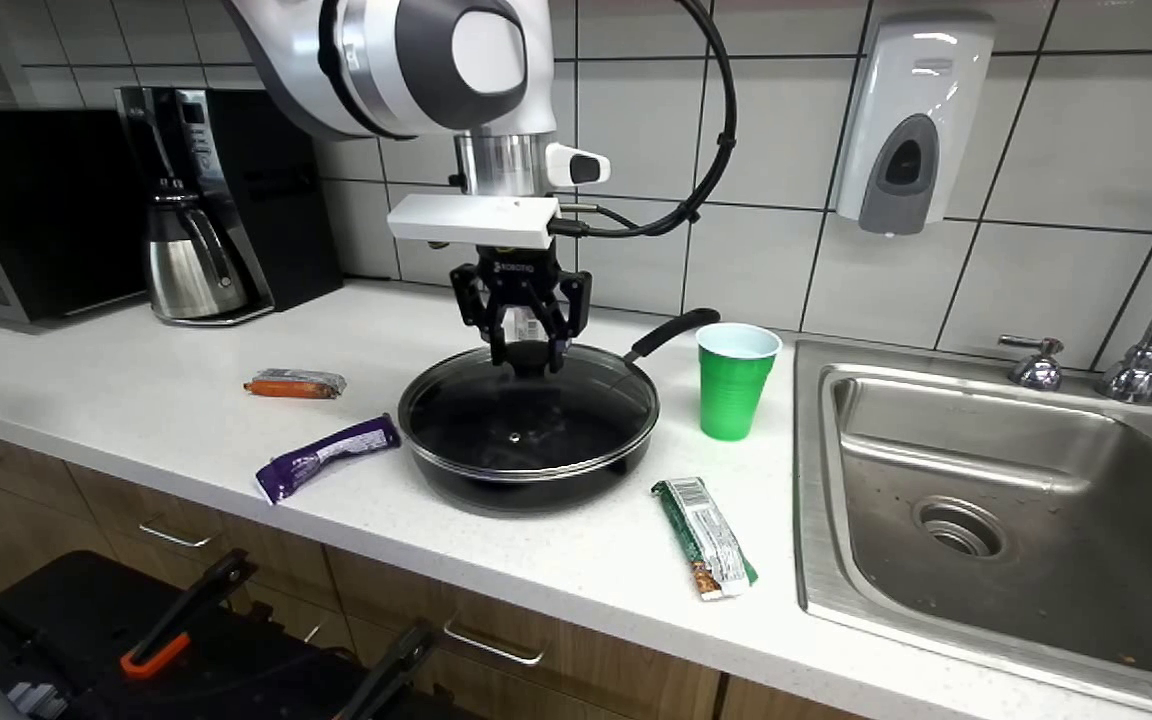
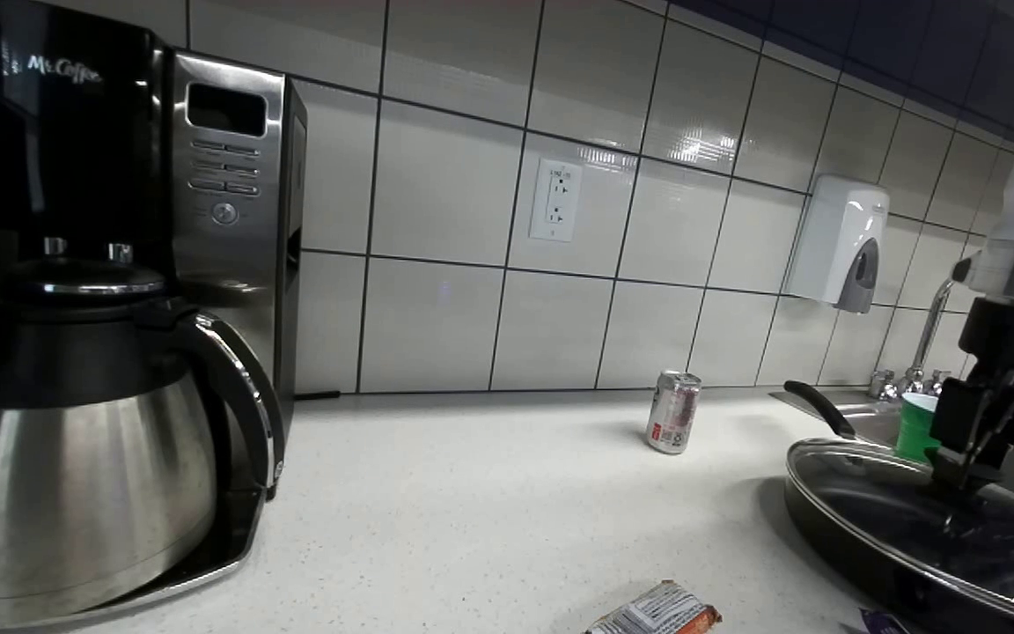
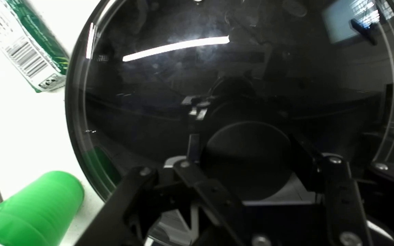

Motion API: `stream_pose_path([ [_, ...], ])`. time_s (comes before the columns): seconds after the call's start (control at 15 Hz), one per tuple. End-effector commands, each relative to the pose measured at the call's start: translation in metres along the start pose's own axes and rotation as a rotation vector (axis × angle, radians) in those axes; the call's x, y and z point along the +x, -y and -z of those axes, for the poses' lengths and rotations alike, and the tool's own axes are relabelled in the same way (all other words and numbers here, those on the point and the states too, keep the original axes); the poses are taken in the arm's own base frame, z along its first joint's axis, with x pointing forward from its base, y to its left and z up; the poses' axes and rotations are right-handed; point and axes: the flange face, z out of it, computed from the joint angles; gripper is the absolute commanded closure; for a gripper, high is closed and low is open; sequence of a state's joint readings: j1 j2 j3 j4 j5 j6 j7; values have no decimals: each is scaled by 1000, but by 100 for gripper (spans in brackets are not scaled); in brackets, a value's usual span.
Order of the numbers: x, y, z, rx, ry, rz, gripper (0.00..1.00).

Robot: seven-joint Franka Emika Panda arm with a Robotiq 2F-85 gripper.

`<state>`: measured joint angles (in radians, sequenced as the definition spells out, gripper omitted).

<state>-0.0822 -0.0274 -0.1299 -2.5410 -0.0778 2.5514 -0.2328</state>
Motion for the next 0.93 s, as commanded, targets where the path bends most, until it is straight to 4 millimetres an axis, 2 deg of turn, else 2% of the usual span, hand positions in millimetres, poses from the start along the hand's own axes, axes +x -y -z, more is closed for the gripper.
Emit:
stream_pose_path([
  [0.0, -5, 1, 4, -19, -18, 5, 60],
  [0.2, -6, 11, 11, 17, -23, 30, 60],
  [0.87, -5, 46, 53, -1, -1, 192, 60],
])
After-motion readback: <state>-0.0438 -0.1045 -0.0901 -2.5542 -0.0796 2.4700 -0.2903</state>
